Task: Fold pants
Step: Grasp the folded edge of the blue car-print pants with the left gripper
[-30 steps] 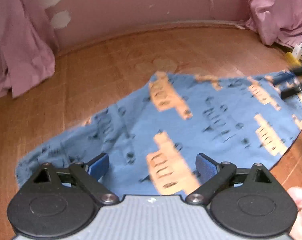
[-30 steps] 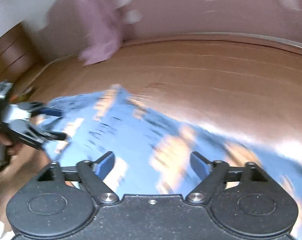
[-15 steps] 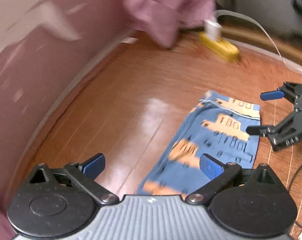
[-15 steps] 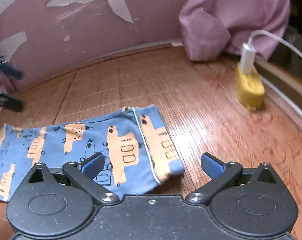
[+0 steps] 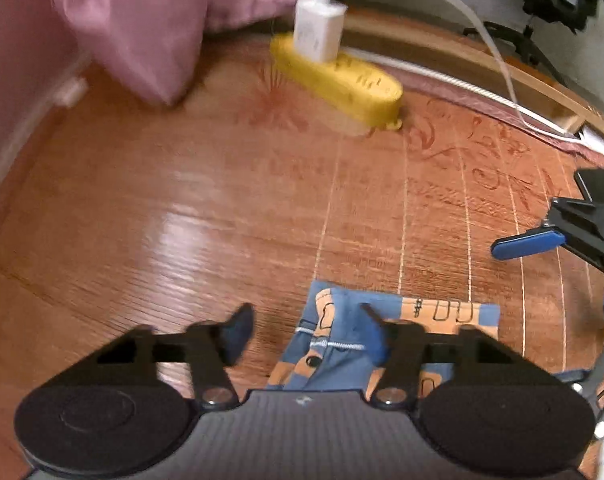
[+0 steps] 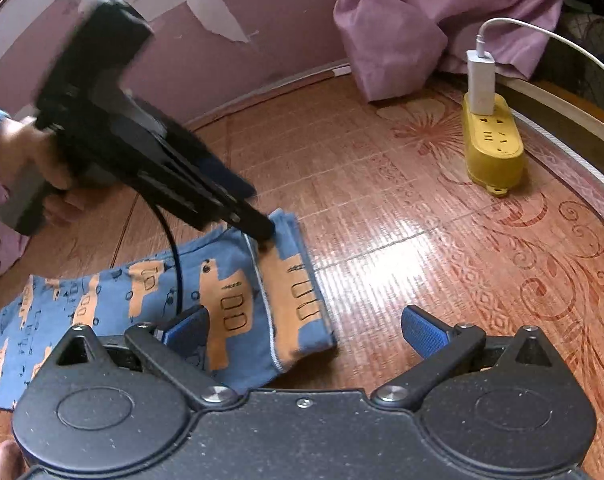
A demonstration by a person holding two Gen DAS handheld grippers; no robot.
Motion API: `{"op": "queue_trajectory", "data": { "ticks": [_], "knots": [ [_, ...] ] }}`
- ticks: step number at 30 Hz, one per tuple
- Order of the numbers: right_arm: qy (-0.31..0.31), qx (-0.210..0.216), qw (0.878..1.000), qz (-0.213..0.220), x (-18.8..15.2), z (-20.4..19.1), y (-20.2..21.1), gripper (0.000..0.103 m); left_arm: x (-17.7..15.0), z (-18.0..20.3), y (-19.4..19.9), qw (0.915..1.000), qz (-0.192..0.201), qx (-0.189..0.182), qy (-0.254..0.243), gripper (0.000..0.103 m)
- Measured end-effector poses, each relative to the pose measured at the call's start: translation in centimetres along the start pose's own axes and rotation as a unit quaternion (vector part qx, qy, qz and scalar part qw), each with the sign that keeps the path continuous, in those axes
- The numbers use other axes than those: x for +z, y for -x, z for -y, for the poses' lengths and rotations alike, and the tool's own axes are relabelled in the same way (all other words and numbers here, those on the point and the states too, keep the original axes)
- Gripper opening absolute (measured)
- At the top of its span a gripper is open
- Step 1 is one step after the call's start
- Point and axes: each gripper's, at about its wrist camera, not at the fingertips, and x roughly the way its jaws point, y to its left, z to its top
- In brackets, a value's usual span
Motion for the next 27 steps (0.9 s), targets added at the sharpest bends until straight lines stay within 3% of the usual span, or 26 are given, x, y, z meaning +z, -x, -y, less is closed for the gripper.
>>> {"op": "queue_trajectory", "data": {
  "ticks": [2,6,8,9,13,16,20,23,26,27],
  "knots": [
    [-0.008,0.004,1.000,0.002,0.0,0.4,0.1,0.102,0.3,-1.0,-0.8,0.9994,-0.005,-0.025,0.022,0.055],
    [-0.017,0.016,1.000,-0.006,-0.1,0.5,0.0,0.102,0.5,-1.3,-1.3,0.9993,-0.006,-0.036,0.013,0.051],
    [-0.014,0.021,1.000,-0.006,-0.2,0.3,0.0,0.102,0.5,-0.9,-1.3,0.9988,-0.009,-0.047,0.005,0.028],
    [-0.011,0.022,1.000,-0.006,-0.1,0.2,0.0,0.102,0.7,-0.6,-1.3,0.9988,-0.010,-0.047,0.002,0.028],
    [-0.012,0.023,1.000,-0.006,-0.1,0.2,0.1,0.102,0.6,0.6,-0.7,0.9995,0.004,-0.020,-0.023,0.019],
    [-0.013,0.021,1.000,-0.007,-0.1,0.3,-0.1,0.102,-0.1,2.5,0.1,0.9972,0.029,0.028,-0.063,0.015],
    [-0.002,0.024,1.000,-0.018,-0.3,0.4,-0.6,0.102,-1.7,5.9,1.0,0.9825,0.066,0.100,-0.143,0.013],
    [0.030,0.032,0.999,-0.017,-0.4,0.1,-0.9,0.099,-3.2,8.0,1.8,0.9643,0.102,0.140,-0.200,0.013],
    [0.071,0.044,0.996,-0.006,-0.1,0.0,-0.9,0.097,-4.3,9.1,2.7,0.9519,0.133,0.161,-0.224,0.012],
    [0.088,0.049,0.995,-0.002,0.0,0.0,-0.9,0.096,-4.9,9.5,3.0,0.9437,0.146,0.173,-0.241,0.012]
  ]
}}
